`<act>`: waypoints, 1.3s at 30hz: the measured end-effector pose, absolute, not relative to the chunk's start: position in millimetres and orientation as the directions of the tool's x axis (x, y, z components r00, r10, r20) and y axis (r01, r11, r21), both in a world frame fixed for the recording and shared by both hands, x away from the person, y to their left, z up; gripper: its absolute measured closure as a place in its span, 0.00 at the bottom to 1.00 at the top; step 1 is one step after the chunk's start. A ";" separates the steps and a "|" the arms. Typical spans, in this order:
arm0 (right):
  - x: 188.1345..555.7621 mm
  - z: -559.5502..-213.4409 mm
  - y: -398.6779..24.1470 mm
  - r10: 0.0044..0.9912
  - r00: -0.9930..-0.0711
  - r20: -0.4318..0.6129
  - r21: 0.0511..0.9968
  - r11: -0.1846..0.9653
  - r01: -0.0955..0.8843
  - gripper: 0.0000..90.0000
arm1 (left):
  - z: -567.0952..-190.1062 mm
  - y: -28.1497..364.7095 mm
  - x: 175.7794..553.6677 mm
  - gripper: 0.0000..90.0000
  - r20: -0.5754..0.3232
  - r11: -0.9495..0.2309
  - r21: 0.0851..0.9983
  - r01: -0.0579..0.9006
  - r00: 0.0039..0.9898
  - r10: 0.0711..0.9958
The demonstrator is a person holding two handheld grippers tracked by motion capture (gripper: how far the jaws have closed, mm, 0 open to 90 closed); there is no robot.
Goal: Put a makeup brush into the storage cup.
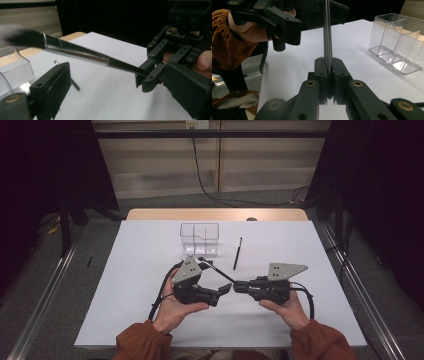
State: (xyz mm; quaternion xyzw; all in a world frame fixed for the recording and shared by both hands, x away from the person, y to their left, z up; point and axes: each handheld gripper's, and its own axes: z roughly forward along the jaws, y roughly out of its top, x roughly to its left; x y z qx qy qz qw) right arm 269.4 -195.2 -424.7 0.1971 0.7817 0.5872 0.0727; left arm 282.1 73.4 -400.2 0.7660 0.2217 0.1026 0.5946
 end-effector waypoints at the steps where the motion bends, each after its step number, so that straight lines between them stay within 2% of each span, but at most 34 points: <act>1: 269.6 -424.9 -195.5 0.393 -0.912 0.119 0.946 0.233 0.224 0.93 | -400.1 73.6 282.2 0.12 -0.118 -0.189 0.955 0.227 0.880 0.460; 9: 268.6 -428.6 -195.4 0.397 -0.911 0.112 0.943 0.247 0.223 0.93 | -397.6 80.5 285.1 0.27 -0.142 -0.164 0.955 0.247 0.866 0.480; 14: 269.5 -430.1 -196.7 0.402 -0.908 0.119 0.942 0.242 0.230 0.93 | -396.4 82.9 286.1 0.28 -0.152 -0.154 0.955 0.255 0.861 0.486; 19: 268.8 -430.8 -196.2 0.399 -0.909 0.120 0.943 0.241 0.230 0.93 | -395.5 84.7 286.4 0.38 -0.184 -0.132 0.952 0.278 0.858 0.479; 21: 268.9 -431.1 -195.8 0.399 -0.909 0.119 0.943 0.242 0.229 0.93 | -395.6 85.0 288.2 0.42 -0.231 -0.111 0.941 0.319 0.847 0.479; 27: 268.0 -431.2 -195.2 0.401 -0.909 0.114 0.943 0.245 0.226 0.93 | -394.7 88.8 290.7 0.55 -0.263 -0.082 0.936 0.343 0.833 0.486; 39: 267.2 -433.3 -192.5 0.392 -0.913 0.116 0.940 0.254 0.228 0.93 | -398.8 90.6 290.9 0.70 -0.317 -0.062 0.923 0.381 0.840 0.440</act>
